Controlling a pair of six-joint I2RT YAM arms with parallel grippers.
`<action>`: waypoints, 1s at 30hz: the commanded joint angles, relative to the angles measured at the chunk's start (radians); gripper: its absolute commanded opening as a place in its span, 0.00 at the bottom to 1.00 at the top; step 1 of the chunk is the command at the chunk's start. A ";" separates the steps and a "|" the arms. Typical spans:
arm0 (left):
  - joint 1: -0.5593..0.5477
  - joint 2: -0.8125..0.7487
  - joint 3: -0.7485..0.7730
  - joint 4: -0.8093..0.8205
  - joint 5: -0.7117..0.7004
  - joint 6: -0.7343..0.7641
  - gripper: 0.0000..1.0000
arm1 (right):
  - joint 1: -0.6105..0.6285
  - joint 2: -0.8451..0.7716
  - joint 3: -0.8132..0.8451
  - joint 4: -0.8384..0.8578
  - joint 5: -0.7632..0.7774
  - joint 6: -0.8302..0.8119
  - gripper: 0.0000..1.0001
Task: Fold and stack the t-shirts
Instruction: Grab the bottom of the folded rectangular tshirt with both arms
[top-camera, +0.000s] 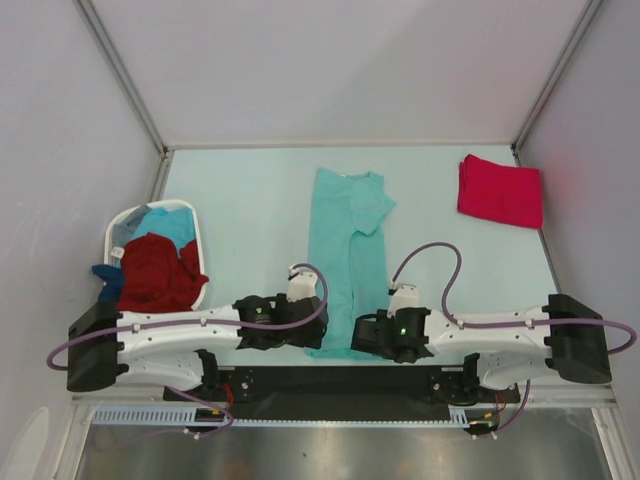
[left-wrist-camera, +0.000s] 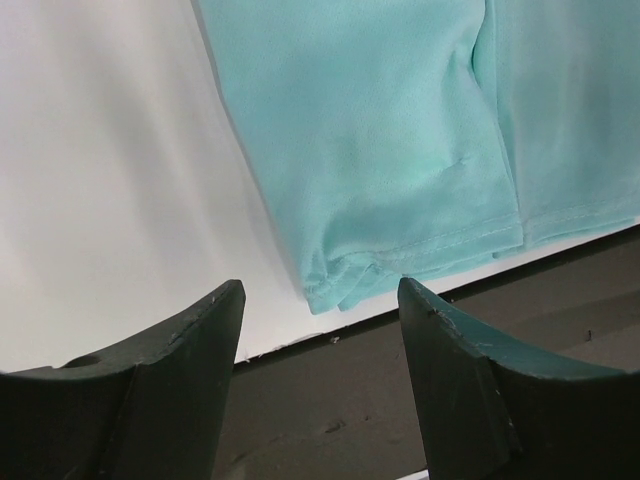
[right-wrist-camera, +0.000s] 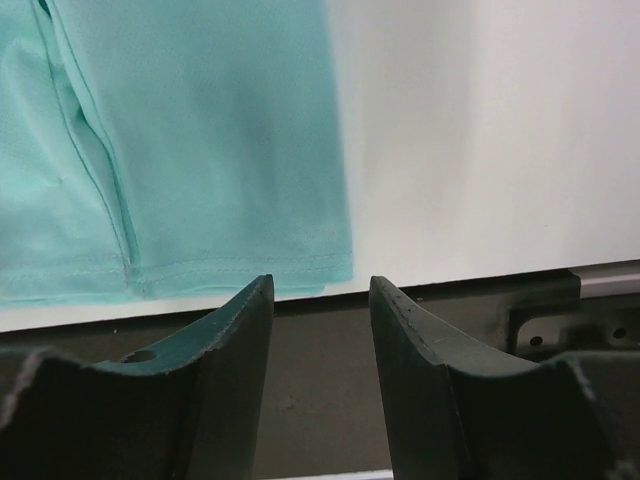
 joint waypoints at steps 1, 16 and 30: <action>-0.005 0.025 0.004 0.035 0.006 0.009 0.69 | 0.009 0.046 -0.006 0.047 0.033 0.019 0.49; -0.005 0.120 -0.002 0.109 0.058 0.035 0.67 | -0.022 0.088 -0.053 0.130 -0.021 -0.024 0.45; 0.014 0.146 -0.043 0.186 0.121 -0.009 0.67 | -0.047 0.057 -0.059 0.113 -0.012 -0.058 0.46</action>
